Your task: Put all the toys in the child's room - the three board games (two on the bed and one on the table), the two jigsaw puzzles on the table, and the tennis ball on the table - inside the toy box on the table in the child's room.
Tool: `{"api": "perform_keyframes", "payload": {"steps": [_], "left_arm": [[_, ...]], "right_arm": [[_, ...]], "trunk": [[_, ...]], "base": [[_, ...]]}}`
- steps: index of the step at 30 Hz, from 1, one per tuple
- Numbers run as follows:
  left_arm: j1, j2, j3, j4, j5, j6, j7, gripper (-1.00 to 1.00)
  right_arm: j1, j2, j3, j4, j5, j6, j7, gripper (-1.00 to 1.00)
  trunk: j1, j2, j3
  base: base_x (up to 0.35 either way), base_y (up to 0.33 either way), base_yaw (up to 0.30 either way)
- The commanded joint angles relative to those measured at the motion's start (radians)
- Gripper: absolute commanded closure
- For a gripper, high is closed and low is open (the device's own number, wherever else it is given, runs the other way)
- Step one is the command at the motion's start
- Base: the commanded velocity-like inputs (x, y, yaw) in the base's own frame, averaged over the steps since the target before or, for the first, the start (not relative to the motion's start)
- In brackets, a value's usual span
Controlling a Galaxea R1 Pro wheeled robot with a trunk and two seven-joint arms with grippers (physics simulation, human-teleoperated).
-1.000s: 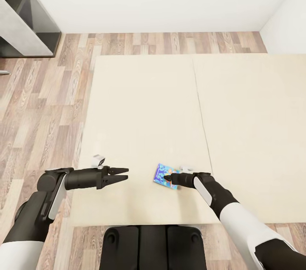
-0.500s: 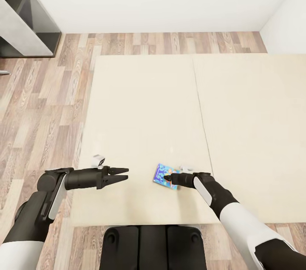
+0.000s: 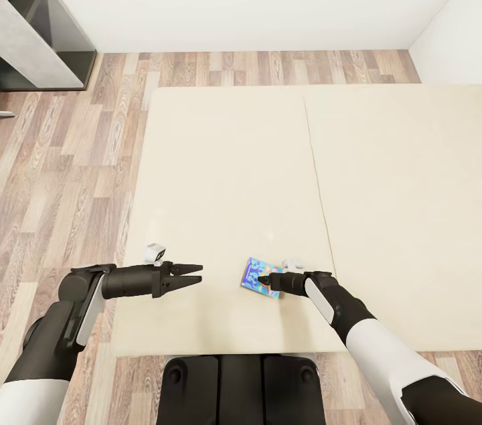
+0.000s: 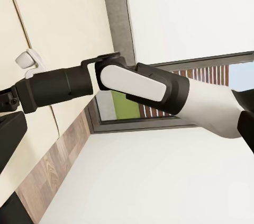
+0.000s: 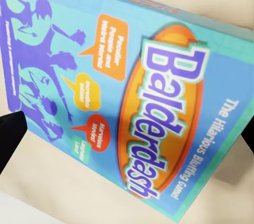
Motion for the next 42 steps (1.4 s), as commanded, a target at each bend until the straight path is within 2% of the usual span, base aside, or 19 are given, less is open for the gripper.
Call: {"api": "perform_keyframes", "payload": {"steps": [1,23,31,42], "left_arm": [[0.000,0.000,0.000,0.000,0.001,0.011,-0.003,-1.00],[0.000,0.000,0.000,0.000,0.001,0.011,-0.001,-1.00],[0.000,0.000,0.000,0.006,0.001,0.011,-0.002,-1.00],[0.000,0.001,0.003,0.009,0.002,0.009,-0.003,-1.00]], "right_arm": [[0.000,0.000,0.001,-0.001,0.001,0.004,0.002,-1.00],[-0.001,0.000,0.000,-0.006,0.001,-0.012,0.002,-1.00],[0.000,-0.001,0.001,-0.044,0.001,-0.036,0.002,-1.00],[0.000,0.000,0.005,-0.050,0.001,-0.041,0.002,-1.00]], "trunk": [[0.001,-0.002,-0.001],[0.001,-0.002,-0.001],[0.001,-0.002,-0.001],[0.001,-0.002,-0.001]], "base": [[0.000,0.000,0.000],[0.000,0.000,0.000],[0.000,0.000,0.000],[0.000,0.000,0.000]]}}
